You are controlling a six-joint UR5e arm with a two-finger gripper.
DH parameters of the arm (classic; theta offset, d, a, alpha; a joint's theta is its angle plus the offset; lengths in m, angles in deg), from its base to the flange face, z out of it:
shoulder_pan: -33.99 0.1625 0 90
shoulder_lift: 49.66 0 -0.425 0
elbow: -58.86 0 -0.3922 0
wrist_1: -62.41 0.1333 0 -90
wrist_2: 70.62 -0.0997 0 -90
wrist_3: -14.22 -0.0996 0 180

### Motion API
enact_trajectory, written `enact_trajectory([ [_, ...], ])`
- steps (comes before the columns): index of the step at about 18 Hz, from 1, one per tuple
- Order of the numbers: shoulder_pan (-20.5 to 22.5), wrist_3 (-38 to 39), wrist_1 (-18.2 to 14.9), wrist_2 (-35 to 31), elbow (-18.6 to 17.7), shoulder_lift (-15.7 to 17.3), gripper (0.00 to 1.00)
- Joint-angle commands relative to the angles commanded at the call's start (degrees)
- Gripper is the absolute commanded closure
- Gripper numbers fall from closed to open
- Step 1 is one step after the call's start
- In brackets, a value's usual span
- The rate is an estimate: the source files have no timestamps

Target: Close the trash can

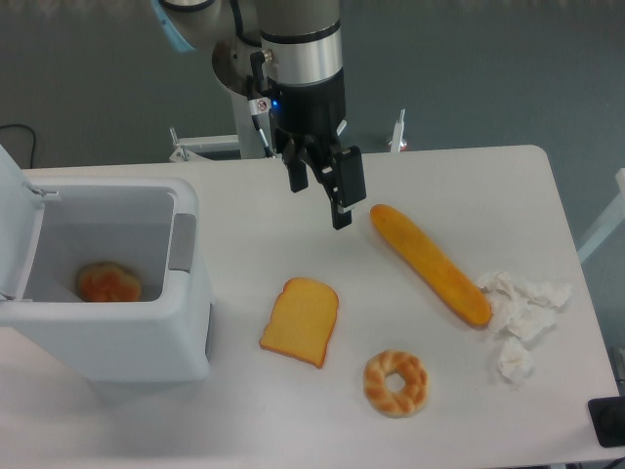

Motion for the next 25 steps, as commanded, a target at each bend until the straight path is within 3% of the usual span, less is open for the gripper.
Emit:
enact_trajectory([
  [6,0.0,0.0,0.0,0.44,0.18,0.35,0.0],
  [10,0.35,0.09,1.14,6.5,-0.26,0.44,0.0],
  [25,0.09,5.27,1.23,6.42,-0.61,1.23,0.0],
])
